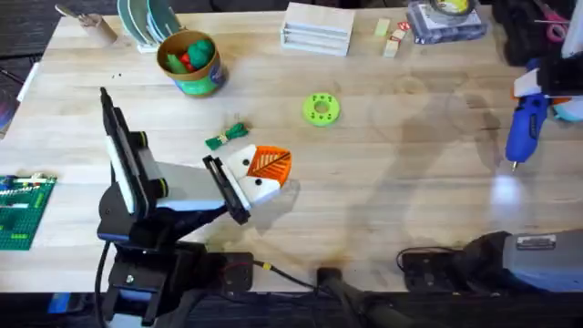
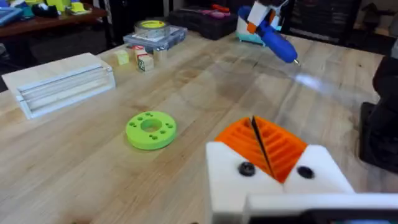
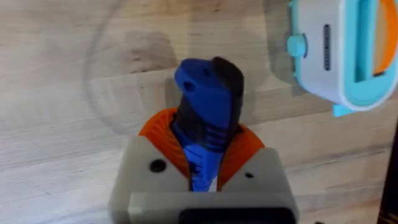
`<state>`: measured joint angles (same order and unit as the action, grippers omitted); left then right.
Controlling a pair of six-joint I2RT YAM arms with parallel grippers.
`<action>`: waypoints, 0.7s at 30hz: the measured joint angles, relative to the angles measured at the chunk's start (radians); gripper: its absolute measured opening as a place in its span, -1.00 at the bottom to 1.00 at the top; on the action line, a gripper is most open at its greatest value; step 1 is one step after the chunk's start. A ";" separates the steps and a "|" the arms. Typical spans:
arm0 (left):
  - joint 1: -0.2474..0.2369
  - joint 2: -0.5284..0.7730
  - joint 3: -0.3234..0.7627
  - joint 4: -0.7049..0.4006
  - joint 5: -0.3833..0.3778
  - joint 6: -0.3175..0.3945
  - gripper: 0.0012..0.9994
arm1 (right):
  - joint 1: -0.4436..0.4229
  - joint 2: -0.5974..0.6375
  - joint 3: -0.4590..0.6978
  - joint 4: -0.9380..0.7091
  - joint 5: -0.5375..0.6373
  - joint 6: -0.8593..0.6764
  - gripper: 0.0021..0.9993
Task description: Pick up the gripper from the table and insert it into the empty holder that is missing its gripper. Then pick up a screw, insert it into the mounting hole, and use the screwdriver to tighten it. Finally, clean up the table by picking up the vegetable and placing it into the bucket.
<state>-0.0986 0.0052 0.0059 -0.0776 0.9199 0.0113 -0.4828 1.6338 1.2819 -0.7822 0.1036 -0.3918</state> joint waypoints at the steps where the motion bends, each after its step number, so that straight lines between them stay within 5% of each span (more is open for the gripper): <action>1: 0.000 0.000 0.000 0.000 0.000 0.000 -0.98 | 0.000 -0.019 0.000 0.000 0.000 0.003 -0.63; 21: 0.000 0.000 0.000 0.000 0.000 0.000 -0.98 | 0.206 -0.328 -0.002 0.016 -0.203 0.045 -0.69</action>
<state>-0.0986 0.0054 0.0059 -0.0778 0.9199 0.0109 -0.2770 1.3061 1.2802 -0.7662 -0.0991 -0.3463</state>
